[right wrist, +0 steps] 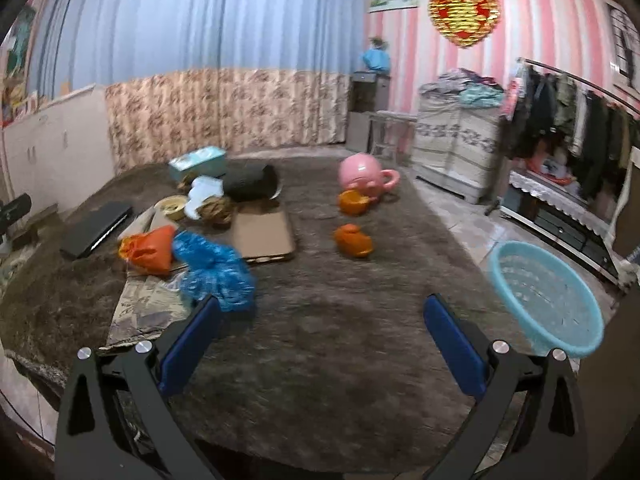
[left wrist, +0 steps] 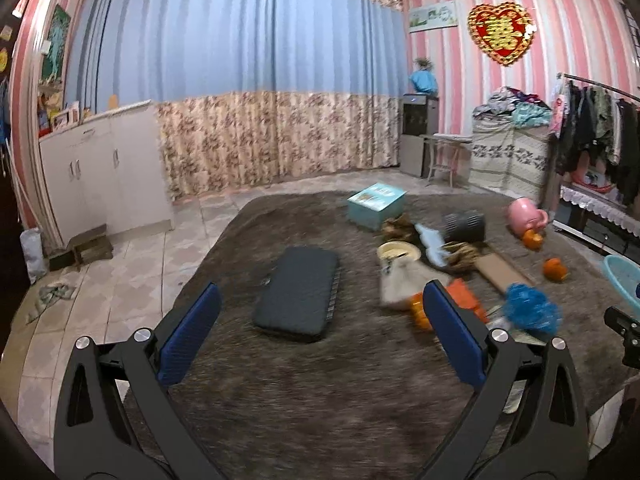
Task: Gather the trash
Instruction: 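Grasp the blue plastic bag with the right tool while the left tool grasps the printed snack wrapper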
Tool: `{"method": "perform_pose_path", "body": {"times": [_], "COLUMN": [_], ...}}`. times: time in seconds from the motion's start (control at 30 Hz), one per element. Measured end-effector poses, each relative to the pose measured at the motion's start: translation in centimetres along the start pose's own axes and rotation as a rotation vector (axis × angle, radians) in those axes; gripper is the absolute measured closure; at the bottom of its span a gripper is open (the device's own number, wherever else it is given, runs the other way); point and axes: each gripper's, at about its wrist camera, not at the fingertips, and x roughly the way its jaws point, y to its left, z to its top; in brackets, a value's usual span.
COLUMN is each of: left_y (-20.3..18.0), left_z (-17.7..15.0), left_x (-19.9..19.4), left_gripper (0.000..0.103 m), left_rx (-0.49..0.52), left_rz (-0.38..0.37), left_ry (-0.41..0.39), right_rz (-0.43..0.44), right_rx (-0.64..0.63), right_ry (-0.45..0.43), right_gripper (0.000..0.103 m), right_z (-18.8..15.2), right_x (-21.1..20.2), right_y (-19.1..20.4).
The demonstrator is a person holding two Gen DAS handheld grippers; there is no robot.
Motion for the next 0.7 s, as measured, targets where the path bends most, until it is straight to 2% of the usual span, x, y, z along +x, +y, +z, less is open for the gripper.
{"method": "perform_pose_path", "body": {"times": [0.13, 0.23, 0.43, 0.5, 0.6, 0.7], "left_y": [2.0, 2.5, 1.0, 0.3, -1.4, -3.1], "left_z": [-0.4, -0.6, -1.6, -1.8, -2.0, -2.2], "left_x": [1.1, 1.7, 2.3, 2.2, 2.0, 1.6], "left_gripper": [0.005, 0.005, 0.005, 0.005, 0.005, 0.005], "left_rx": [-0.019, -0.038, -0.027, -0.028, -0.013, 0.010], "left_rz": [0.024, 0.010, -0.019, -0.030, -0.045, -0.064], "left_ry": [0.015, 0.035, 0.074, 0.080, 0.082, 0.080], "right_rz": [0.040, 0.065, 0.160, 0.203, 0.217, 0.206], "right_rx": [-0.052, -0.098, -0.088, -0.085, -0.079, -0.074], "right_ry": [0.020, 0.052, 0.151, 0.156, 0.128, 0.096], "right_gripper": [0.005, 0.006, 0.048, 0.072, 0.084, 0.086], "right_z": [1.2, 1.5, 1.2, 1.1, 1.2, 1.4], "right_x": [2.1, 4.1, 7.5, 7.6, 7.0, 5.7], "right_y": [2.4, 4.1, 4.7, 4.7, 4.3, 2.8]}}
